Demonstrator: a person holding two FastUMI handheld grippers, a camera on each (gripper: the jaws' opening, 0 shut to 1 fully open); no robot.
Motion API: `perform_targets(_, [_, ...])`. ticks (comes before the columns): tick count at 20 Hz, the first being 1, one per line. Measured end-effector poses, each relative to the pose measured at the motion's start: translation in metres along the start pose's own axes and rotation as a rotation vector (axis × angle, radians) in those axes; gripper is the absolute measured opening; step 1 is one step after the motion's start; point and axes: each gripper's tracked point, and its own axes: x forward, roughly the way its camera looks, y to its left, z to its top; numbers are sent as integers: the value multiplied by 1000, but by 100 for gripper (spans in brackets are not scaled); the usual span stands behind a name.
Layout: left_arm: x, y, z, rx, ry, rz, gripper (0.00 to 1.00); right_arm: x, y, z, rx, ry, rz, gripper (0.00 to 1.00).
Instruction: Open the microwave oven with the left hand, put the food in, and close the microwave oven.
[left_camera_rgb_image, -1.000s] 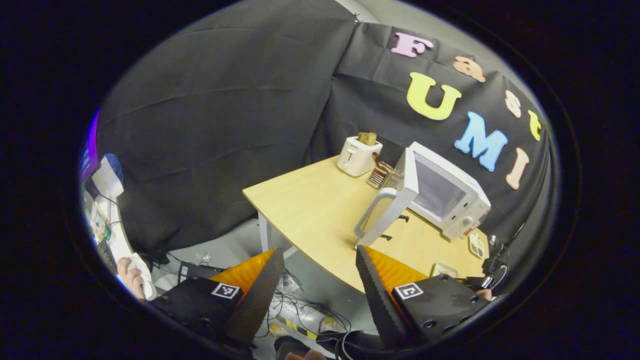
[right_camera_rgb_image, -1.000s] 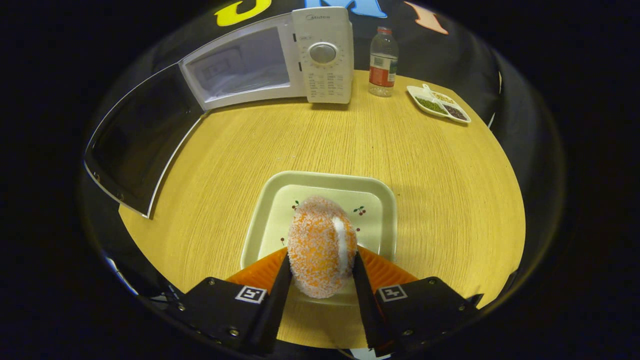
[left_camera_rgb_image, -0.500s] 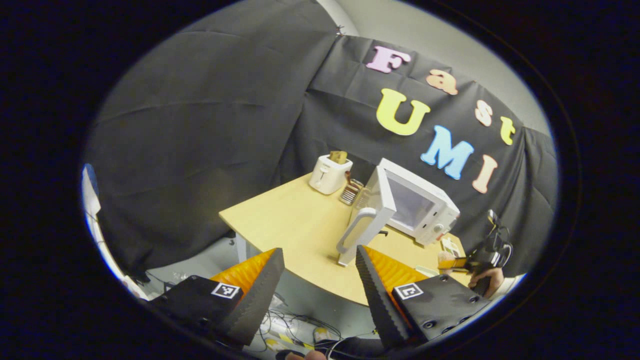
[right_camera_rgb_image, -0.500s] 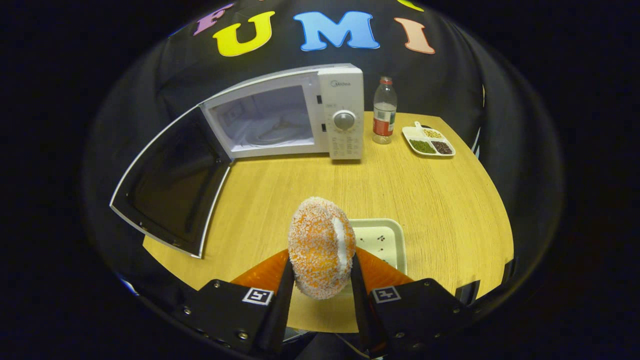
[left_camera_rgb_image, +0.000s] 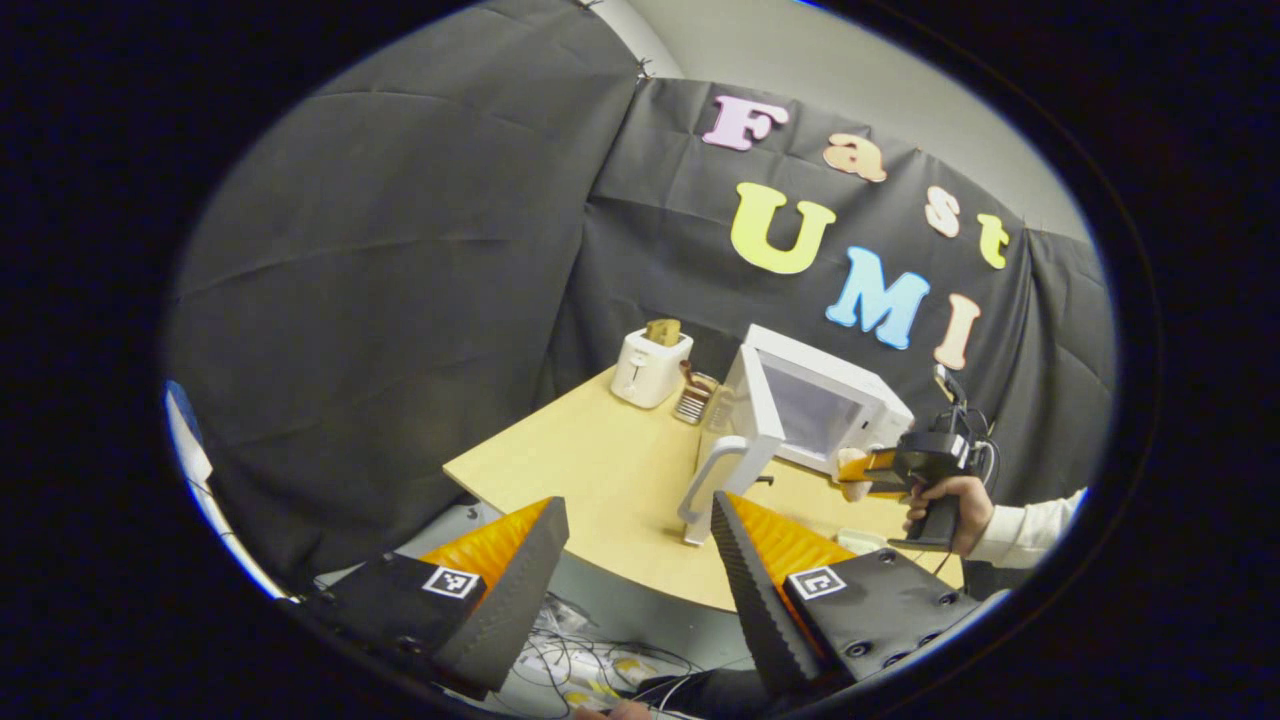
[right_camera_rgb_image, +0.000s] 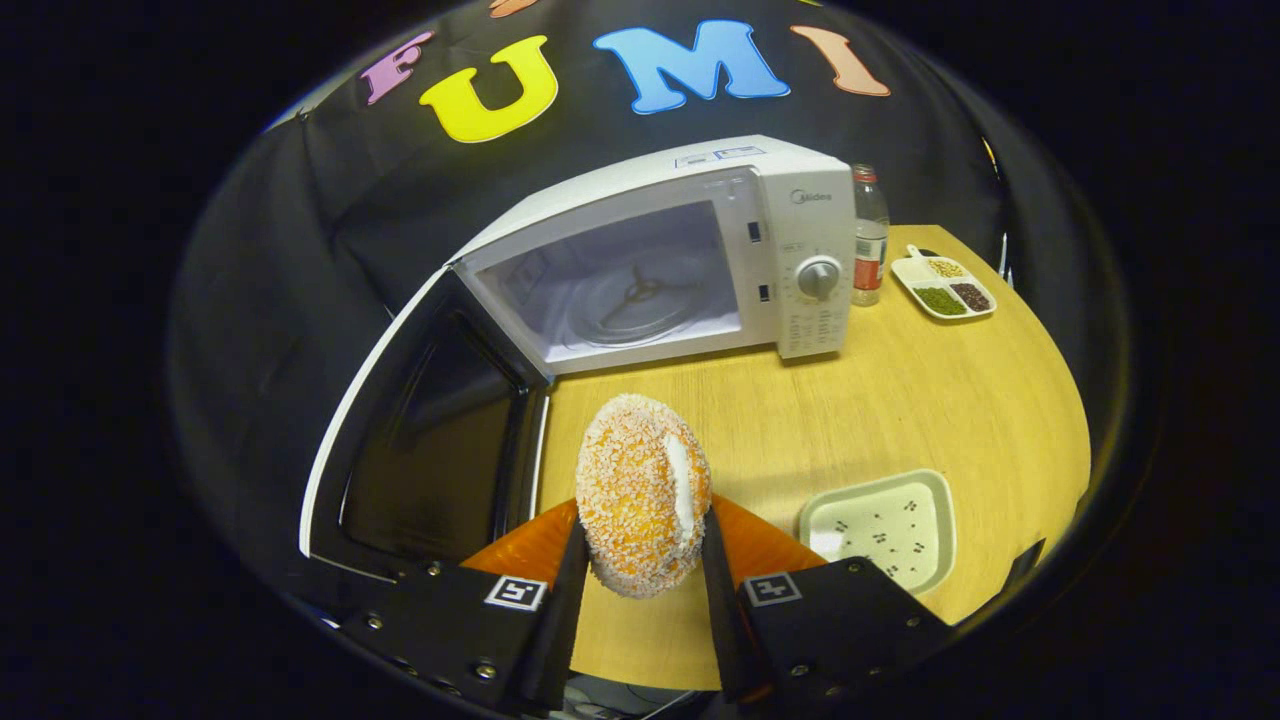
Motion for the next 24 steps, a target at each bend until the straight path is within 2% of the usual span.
perform_targets(1, [0,4,4,-2,2,24,100,12,7,5,17,1,7,57])
perform_targets(4, [1,1,9,-32,13,62,92,51,24,23,107,9,31,57])
perform_targets(6, [11,0,9,-33,37,94,92,77,28,38,149,-5,32,57])
perform_targets(7, [15,-3,10,-37,49,108,100,89,28,44,164,-8,34,57])
perform_targets(9, [23,-12,6,-62,89,122,94,112,29,56,189,-16,38,57])
perform_targets(11, [30,-17,1,-52,126,143,92,132,25,70,224,-48,20,57])
perform_targets(12, [31,-16,3,-40,133,159,96,141,23,76,234,-65,9,57])
perform_targets(13, [31,-16,3,-35,140,174,92,151,21,79,243,-78,1,57])
perform_targets(14, [31,-16,1,-38,151,189,96,160,21,81,250,-85,-1,57])
perform_targets(16, [29,-13,-9,-54,187,217,92,174,22,85,266,-108,-6,57])
perform_targets(17, [29,-10,-11,-54,198,235,100,181,18,94,270,-150,-22,57])
perform_targets(18, [27,-8,-12,-54,205,251,92,186,13,102,274,-191,-46,57])
perform_targets(19, [26,-8,-11,-56,210,261,100,193,12,110,285,-218,-59,57])
perform_targets(20, [26,-7,-12,-56,213,269,100,199,11,114,300,-227,-64,57])
perform_targets(21, [25,-6,-12,-51,218,279,100,207,10,117,313,-220,-70,62])
perform_targets(22, [25,-4,-13,-46,221,288,96,211,6,121,324,-243,-97,62])
perform_targets(23, [25,-4,-11,-47,223,294,100,219,0,126,320,-260,-119,58])
perform_targets(24, [26,-5,-11,-50,224,298,100,222,0,129,309,-265,-126,62])
